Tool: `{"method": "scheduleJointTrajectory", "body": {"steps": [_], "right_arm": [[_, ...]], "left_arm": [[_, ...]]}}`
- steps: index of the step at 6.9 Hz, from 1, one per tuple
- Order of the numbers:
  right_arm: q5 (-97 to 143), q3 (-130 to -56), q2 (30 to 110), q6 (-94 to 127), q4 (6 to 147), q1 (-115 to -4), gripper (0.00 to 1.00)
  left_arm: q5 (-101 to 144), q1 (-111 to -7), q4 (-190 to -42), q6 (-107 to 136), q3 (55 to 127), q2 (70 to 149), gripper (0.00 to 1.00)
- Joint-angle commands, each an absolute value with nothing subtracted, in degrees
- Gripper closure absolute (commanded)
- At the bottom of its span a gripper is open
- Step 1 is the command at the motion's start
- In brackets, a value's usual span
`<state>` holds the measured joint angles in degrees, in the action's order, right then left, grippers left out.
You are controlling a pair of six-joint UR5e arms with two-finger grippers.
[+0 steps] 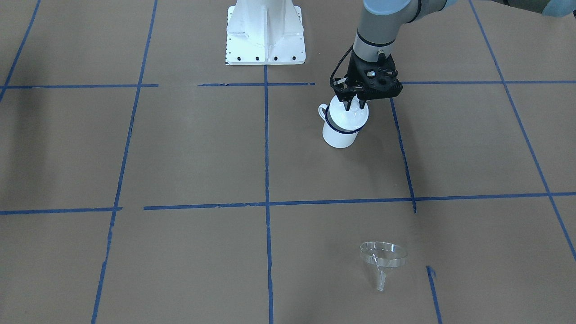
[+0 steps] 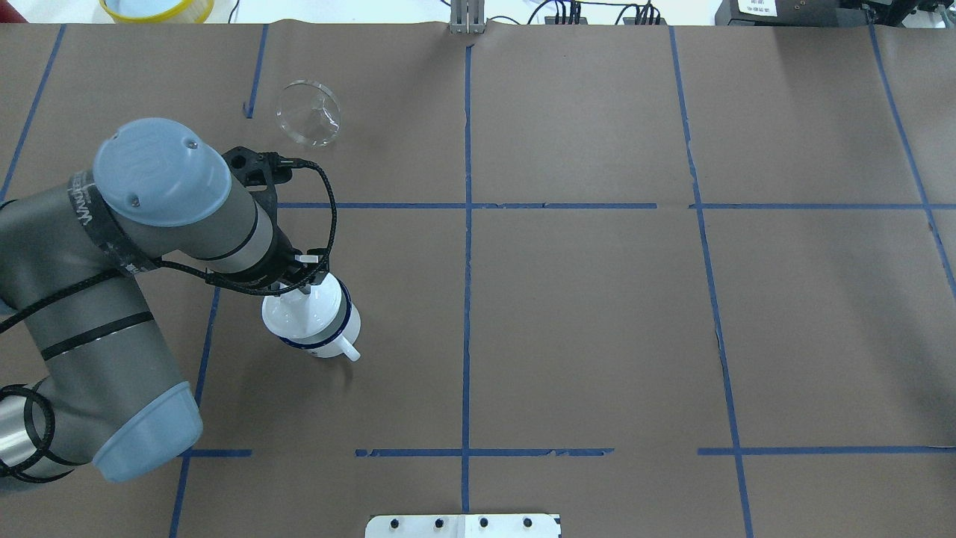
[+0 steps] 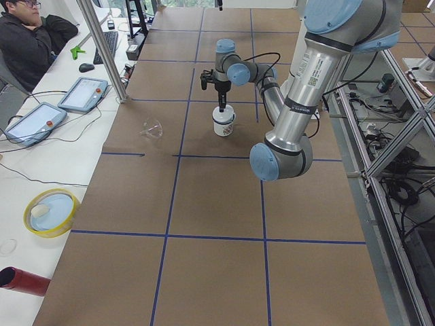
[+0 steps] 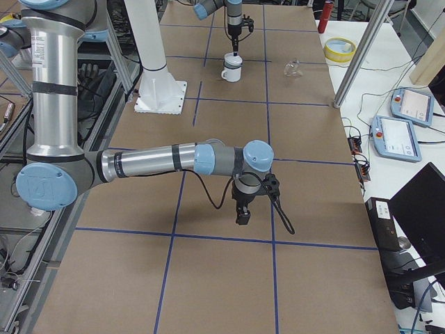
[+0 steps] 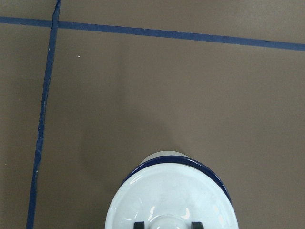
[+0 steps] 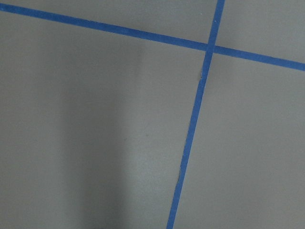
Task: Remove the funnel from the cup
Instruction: 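Lower the white funnel into the mug and open the left gripper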
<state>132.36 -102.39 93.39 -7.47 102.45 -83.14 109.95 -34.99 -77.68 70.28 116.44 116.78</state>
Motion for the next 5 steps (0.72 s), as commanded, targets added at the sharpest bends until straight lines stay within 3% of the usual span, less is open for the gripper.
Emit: {"method": "scheduleJointTrajectory", "body": {"steps": [1, 3, 4, 5], "right_arm": [[132.36, -102.39, 93.43, -7.47, 102.39, -83.14, 0.0], [132.36, -102.31, 93.43, -7.47, 102.39, -83.14, 0.0], [132.36, -102.39, 93.43, -7.47, 102.39, -83.14, 0.0], [132.36, -102.39, 93.43, -7.47, 102.39, -83.14, 0.0]], "left_arm": [[109.95, -34.98, -79.71, 70.66, 114.44, 117.24, 1.0], [109.95, -34.98, -79.63, 70.66, 114.43, 117.25, 1.0], [109.86, -34.98, -79.72, 70.32, 114.52, 117.16, 0.7], [109.86, -34.98, -79.63, 70.23, 114.7, 116.98, 0.26]]}}
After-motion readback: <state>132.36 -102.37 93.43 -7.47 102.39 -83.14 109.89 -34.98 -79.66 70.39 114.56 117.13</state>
